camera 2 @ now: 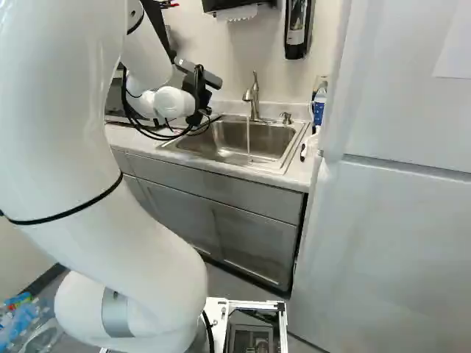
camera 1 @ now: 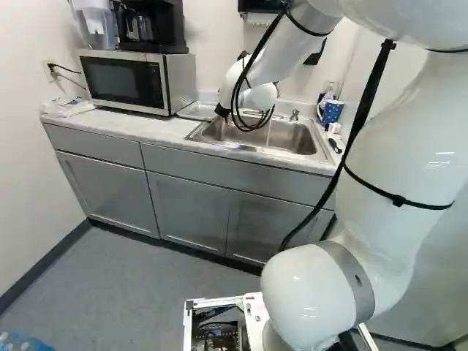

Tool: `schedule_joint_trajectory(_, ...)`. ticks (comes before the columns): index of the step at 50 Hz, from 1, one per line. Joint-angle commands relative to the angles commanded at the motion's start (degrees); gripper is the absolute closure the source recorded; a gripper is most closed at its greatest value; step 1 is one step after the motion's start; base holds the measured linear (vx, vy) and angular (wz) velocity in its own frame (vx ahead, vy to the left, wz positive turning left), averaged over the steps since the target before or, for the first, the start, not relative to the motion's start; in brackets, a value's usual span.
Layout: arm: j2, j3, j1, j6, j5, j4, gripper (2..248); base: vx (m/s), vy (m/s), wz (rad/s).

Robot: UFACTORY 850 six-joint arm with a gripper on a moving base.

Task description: Rinse the cup and place it in the tray

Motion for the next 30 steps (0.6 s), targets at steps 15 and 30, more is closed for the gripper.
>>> schedule_joint_trajectory(15,0.0,0.0,0.0,-9.0,0.0,0.0,124,0.0,0.0,0.0)
schedule_joint_trajectory(30,0.0,0.0,0.0,-18.1,0.0,0.0,124,0.0,0.0,0.0)
